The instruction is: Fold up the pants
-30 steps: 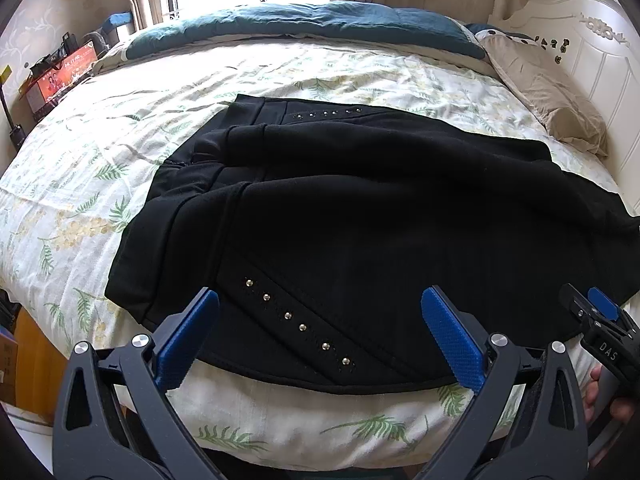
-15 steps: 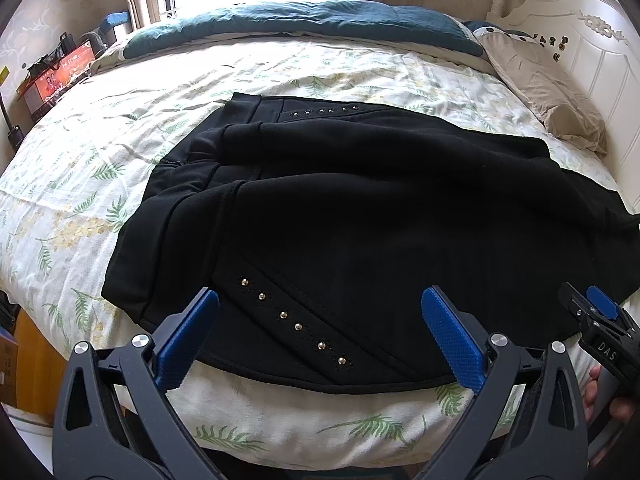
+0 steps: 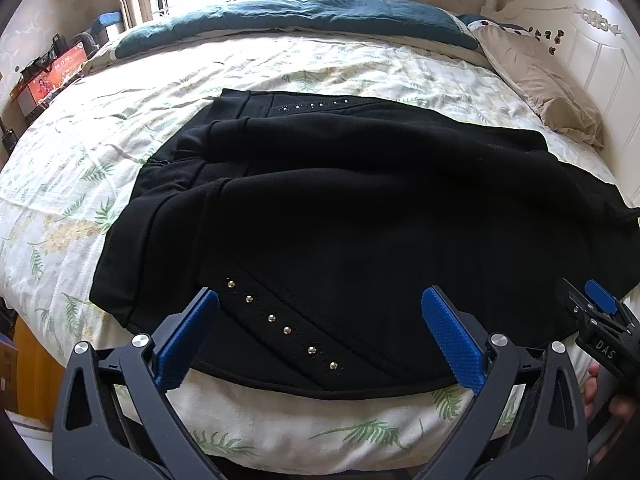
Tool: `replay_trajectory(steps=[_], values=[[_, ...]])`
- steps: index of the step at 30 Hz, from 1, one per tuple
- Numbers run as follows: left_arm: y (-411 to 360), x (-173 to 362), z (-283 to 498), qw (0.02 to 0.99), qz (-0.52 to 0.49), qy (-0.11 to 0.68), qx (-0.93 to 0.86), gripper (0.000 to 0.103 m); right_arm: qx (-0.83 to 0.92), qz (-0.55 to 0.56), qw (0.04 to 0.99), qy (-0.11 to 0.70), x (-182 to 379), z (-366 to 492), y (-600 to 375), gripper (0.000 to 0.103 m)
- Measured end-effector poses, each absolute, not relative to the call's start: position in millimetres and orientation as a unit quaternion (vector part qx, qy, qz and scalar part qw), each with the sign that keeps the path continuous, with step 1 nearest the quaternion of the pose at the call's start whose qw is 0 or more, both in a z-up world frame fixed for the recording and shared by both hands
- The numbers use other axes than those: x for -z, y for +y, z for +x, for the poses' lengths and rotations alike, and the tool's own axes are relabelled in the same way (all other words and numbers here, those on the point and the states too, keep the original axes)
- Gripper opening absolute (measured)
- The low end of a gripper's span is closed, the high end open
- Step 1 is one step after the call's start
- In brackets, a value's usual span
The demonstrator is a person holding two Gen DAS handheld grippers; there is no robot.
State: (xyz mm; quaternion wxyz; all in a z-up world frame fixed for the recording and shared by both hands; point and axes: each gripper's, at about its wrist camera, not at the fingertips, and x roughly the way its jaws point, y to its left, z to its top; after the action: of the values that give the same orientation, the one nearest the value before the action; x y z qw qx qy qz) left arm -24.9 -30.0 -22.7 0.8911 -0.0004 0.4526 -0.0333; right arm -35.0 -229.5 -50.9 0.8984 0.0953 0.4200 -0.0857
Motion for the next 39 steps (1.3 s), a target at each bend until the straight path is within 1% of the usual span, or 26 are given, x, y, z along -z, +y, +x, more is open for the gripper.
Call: replay_trajectory(steps=[6, 9, 11, 15, 18, 21, 23, 27, 29, 33, 36, 39], values=[[-31, 25, -22, 0.886, 0.000, 0.459, 0.069, 0.101, 0.072, 0.103, 0.896, 0.426, 45, -32, -232, 0.098], [-21, 19, -14, 0.871, 0.008, 0.480, 0.105, 0.101, 0.018, 0.117, 0.898, 0.424, 30, -26, -237, 0.098], [-8, 10, -2, 0.868, 0.024, 0.481, 0.123, 0.101, -0.021, 0.116, 0.905, 0.409, 13, -14, -246, 0.098], [36, -19, 50, 0.877, 0.049, 0.454, 0.152, 0.101, -0.108, 0.108, 0.916, 0.372, -23, 33, -272, 0.098], [64, -19, 110, 0.869, 0.063, 0.459, 0.171, 0.101, -0.137, 0.070, 0.917, 0.369, -33, 78, -283, 0.098], [88, -5, 171, 0.861, 0.068, 0.473, 0.174, 0.101, -0.131, 0.073, 0.906, 0.395, -27, 130, -302, 0.098], [101, 7, 200, 0.853, 0.046, 0.487, 0.181, 0.101, -0.121, 0.089, 0.898, 0.415, -18, 161, -313, 0.098], [115, 35, 249, 0.830, 0.004, 0.524, 0.191, 0.101, -0.116, 0.089, 0.886, 0.439, -2, 191, -320, 0.098], [113, 45, 260, 0.817, 0.000, 0.539, 0.206, 0.101, -0.126, 0.082, 0.882, 0.446, 2, 201, -319, 0.098], [94, 48, 264, 0.816, 0.039, 0.522, 0.244, 0.101, -0.149, 0.057, 0.876, 0.456, 15, 213, -313, 0.098], [89, 45, 264, 0.811, 0.023, 0.509, 0.287, 0.100, -0.155, 0.054, 0.871, 0.463, 20, 218, -309, 0.098], [82, 52, 270, 0.804, 0.030, 0.514, 0.297, 0.099, -0.160, 0.051, 0.868, 0.467, 24, 223, -307, 0.098]])
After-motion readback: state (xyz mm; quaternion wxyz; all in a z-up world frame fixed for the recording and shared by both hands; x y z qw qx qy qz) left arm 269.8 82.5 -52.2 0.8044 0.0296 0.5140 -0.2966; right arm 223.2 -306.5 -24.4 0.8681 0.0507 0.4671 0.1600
